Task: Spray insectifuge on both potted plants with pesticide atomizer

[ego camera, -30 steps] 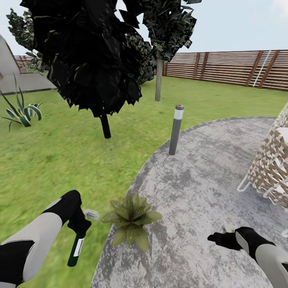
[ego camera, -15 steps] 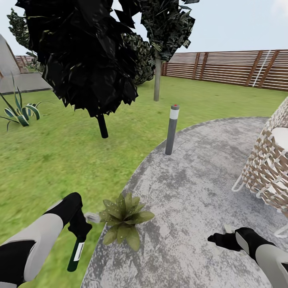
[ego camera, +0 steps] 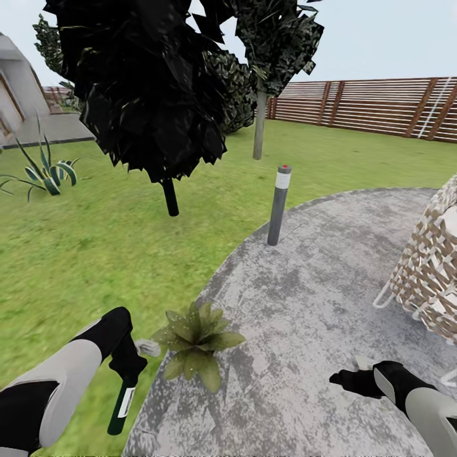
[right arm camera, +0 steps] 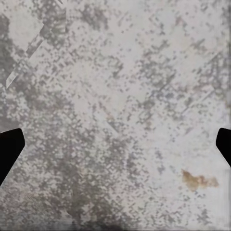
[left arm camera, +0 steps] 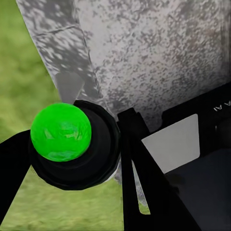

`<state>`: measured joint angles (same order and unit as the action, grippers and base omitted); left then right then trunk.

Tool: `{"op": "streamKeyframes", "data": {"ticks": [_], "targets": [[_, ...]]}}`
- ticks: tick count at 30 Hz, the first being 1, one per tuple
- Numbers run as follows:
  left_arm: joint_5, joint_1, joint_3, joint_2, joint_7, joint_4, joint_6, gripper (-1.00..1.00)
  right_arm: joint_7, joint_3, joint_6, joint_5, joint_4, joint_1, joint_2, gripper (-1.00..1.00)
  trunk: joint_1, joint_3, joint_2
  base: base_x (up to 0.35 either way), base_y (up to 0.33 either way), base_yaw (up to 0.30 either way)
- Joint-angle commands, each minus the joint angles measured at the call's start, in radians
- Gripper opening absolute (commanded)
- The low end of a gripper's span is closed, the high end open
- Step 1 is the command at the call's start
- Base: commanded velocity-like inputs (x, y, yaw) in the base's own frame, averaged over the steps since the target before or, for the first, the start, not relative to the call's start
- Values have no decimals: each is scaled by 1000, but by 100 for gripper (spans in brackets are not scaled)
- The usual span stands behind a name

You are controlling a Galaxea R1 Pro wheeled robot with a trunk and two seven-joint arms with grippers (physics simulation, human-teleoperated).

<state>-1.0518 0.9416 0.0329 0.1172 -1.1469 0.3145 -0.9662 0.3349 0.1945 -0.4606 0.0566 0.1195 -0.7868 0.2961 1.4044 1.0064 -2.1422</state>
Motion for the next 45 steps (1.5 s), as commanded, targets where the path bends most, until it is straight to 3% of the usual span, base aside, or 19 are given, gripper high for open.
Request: {"op": "streamKeyframes", "data": {"ticks": [1, 4, 10, 17, 28, 45], "targets": [[-11, 0, 3, 0, -9, 2, -5, -100, 4, 7, -6, 5, 2, 0, 0, 100, 0, 1, 0, -34, -68, 5], [-11, 0, 1, -3, -10, 3, -5, -100, 4, 8, -6, 5, 2, 0, 0, 100, 0, 1, 0, -13, -27, 2], [-13, 0, 1, -35, -10, 4, -6, -100, 5, 7, -6, 6, 0, 0, 0, 100, 0, 1, 0, -1, -1, 0], [-12, 0, 1, -36, -11, 6, -7, -100, 6, 8, -6, 6, 0, 0, 1, 100, 0, 2, 0, 0, -35, 57], [-12, 0, 2, -36, -11, 6, -7, -100, 6, 6, -6, 8, 0, 0, 0, 100, 0, 6, 0, 0, -259, 111], [-11, 0, 1, -36, -10, 8, -8, -100, 6, 6, -6, 8, 0, 0, 0, 100, 0, 12, 0, 0, -24, 63]]}}
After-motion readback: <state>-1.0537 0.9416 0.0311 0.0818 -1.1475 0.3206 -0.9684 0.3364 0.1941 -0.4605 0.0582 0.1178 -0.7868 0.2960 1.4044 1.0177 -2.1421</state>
